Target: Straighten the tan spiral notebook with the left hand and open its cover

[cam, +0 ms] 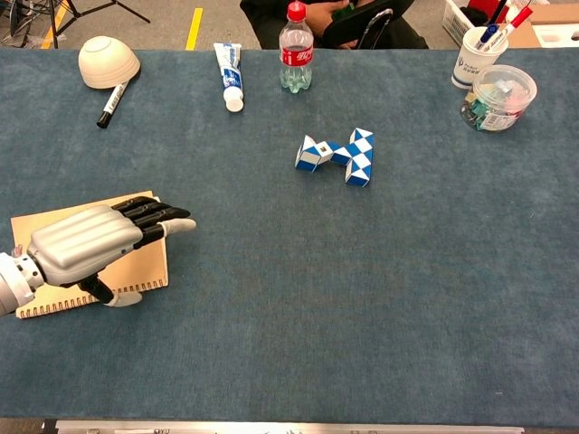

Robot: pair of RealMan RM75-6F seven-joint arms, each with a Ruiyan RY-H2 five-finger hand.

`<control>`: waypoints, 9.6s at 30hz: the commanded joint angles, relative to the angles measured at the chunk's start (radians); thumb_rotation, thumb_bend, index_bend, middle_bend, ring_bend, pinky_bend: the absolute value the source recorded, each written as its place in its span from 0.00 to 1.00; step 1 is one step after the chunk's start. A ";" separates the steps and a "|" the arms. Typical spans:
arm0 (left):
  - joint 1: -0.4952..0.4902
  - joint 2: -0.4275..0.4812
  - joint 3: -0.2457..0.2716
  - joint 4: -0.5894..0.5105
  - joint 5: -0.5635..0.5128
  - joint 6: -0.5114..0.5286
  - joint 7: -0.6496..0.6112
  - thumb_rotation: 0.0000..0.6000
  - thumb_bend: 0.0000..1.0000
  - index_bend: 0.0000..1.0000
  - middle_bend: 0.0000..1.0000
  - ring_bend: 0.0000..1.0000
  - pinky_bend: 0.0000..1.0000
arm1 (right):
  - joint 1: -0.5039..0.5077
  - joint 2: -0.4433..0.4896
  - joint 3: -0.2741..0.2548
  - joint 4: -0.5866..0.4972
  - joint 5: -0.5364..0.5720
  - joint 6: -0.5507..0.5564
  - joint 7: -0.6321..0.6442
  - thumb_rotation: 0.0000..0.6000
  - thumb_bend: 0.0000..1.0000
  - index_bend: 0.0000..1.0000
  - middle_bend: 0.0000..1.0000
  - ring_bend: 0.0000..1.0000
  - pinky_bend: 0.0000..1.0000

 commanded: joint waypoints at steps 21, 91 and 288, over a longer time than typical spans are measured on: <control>-0.015 -0.067 0.017 0.057 -0.089 -0.013 0.032 1.00 0.19 0.00 0.00 0.00 0.00 | -0.009 0.003 0.001 0.004 0.006 0.011 0.002 1.00 0.40 0.34 0.29 0.21 0.31; 0.036 0.262 -0.088 -0.120 -0.713 0.078 0.225 0.60 0.19 0.19 0.17 0.04 0.00 | -0.002 -0.016 -0.001 0.019 0.005 -0.015 0.007 1.00 0.40 0.34 0.29 0.21 0.31; -0.053 -0.151 0.082 0.440 0.102 0.222 -0.354 1.00 0.43 0.12 0.01 0.00 0.01 | -0.030 0.002 -0.003 0.001 -0.005 0.036 0.003 1.00 0.40 0.34 0.30 0.21 0.31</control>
